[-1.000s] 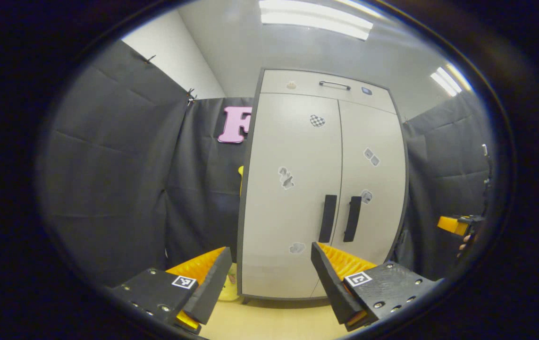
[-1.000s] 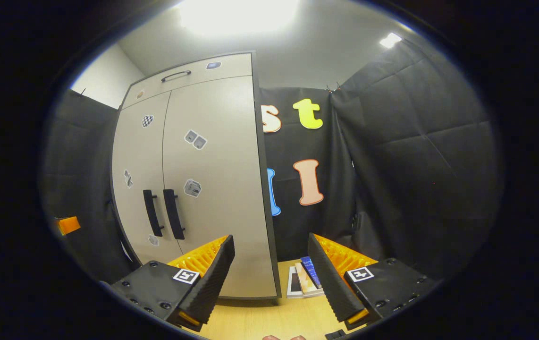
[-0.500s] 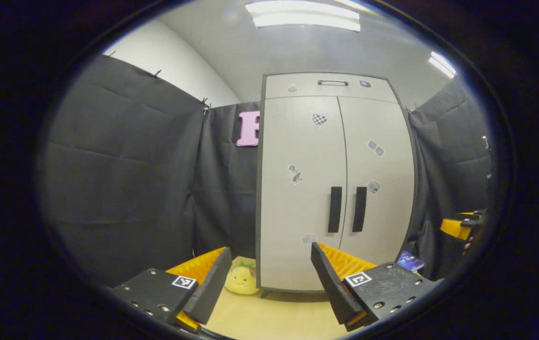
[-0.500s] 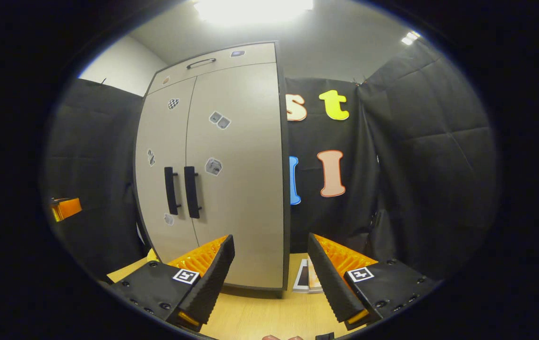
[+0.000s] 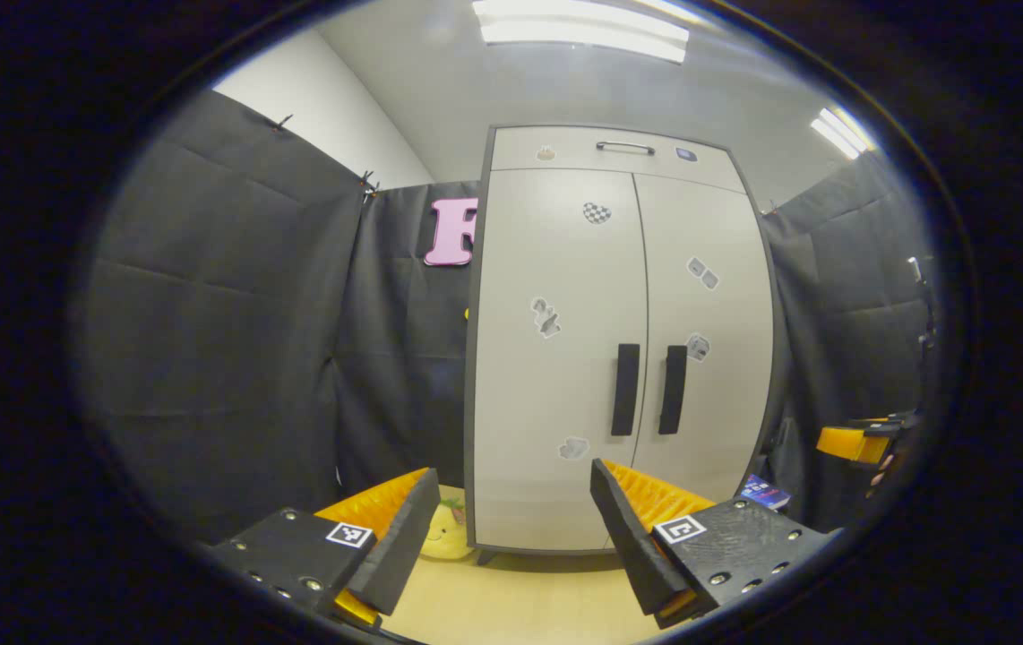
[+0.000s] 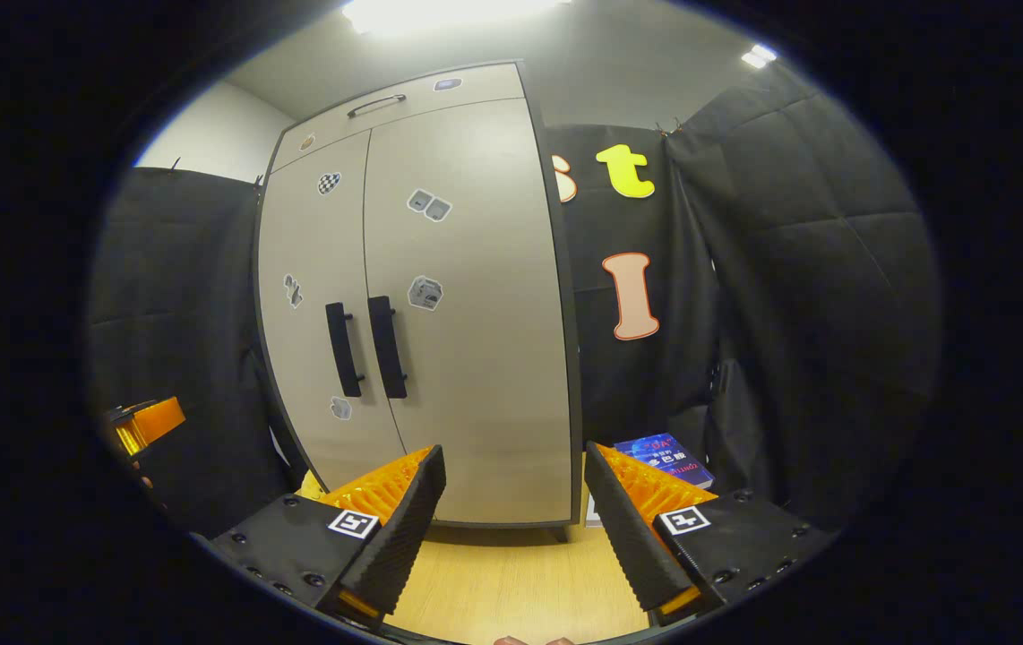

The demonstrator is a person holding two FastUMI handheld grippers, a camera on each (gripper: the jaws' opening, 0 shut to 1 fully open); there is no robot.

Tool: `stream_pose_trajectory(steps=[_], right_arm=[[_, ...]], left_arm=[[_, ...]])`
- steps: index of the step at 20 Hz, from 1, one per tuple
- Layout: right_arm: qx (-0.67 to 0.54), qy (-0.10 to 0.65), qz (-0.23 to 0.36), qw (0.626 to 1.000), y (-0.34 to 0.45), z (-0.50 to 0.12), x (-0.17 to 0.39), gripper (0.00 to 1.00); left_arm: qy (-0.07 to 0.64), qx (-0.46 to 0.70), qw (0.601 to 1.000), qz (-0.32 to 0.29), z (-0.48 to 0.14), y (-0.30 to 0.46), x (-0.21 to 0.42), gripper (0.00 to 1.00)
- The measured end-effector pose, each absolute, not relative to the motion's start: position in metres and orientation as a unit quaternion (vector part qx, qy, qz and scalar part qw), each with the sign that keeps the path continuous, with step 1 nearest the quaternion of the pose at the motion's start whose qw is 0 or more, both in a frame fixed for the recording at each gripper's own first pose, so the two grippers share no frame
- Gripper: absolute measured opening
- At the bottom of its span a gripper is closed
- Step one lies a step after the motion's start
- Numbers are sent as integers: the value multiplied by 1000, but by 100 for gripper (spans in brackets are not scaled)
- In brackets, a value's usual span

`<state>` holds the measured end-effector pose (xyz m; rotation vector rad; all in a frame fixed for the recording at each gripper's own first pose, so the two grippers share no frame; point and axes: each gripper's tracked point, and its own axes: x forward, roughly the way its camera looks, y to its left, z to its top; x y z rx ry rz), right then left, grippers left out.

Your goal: Open the right door of the double-door shoe cabinet with the right hand, and open the left door with the left hand.

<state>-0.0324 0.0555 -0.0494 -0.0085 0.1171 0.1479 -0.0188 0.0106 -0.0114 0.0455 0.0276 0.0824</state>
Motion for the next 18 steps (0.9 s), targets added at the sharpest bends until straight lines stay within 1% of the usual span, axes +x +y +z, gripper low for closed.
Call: stream_pose_trajectory(steps=[3, 5, 6, 9, 12, 13, 18], right_arm=[[-2, 60, 67, 996, 76, -52, -33, 98], [0, 58, 60, 996, 87, -53, -33, 98], [0, 58, 57, 997, 91, -53, -33, 98], [0, 58, 53, 997, 105, -51, -24, 98], [14, 50, 55, 997, 120, -35, -7, 98], [20, 47, 56, 997, 126, -31, -1, 98], [13, 39, 65, 997, 160, -8, 31, 98]], left_arm=[[22, 21, 999, 26, -19, 23, -17, 100], [31, 14, 999, 11, -28, 28, -12, 100], [32, 16, 999, 7, -32, 32, -11, 98], [34, 23, 999, -3, -40, 45, -7, 98], [41, 26, 999, -8, -51, 59, -5, 98], [43, 22, 999, -11, -53, 61, -5, 100], [53, 8, 998, -31, -68, 74, 2, 98]])
